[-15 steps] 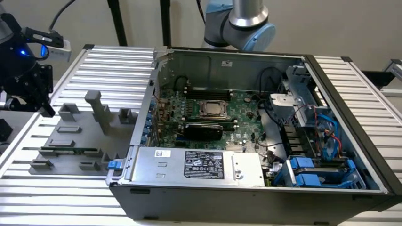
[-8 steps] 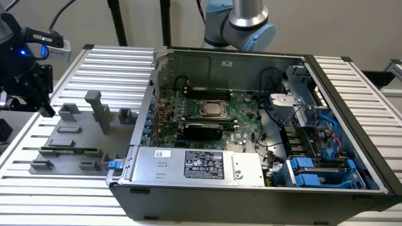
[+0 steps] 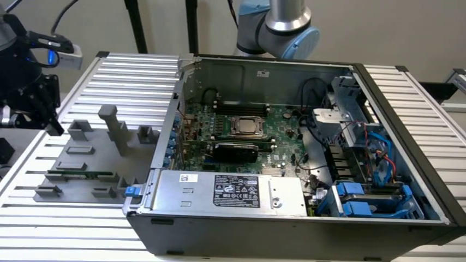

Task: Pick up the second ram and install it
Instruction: 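Pick up the second ram and move it above second insertion slot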

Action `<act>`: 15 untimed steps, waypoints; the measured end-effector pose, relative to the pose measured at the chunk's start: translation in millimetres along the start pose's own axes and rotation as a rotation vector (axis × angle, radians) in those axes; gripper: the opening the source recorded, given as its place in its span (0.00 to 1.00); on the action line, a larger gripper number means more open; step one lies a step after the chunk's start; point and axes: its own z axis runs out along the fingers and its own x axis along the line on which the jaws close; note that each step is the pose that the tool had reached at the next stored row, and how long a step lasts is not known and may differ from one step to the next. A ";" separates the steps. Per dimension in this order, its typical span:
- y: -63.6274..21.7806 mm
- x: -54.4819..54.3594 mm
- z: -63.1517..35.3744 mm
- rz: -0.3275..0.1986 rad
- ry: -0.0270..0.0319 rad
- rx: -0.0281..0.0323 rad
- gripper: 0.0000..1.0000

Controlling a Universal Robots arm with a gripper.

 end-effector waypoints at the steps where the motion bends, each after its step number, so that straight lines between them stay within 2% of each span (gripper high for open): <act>1: 0.0 0.0 0.0 -0.007 -0.0001 -0.0001 0.11; 6: -0.4 0.2 1.3 -0.008 -0.0001 -0.0002 0.11; 11: -12.5 1.7 5.4 -0.008 0.0036 -0.0065 0.11; 15: -13.7 8.1 11.6 -0.009 0.0044 -0.0068 0.11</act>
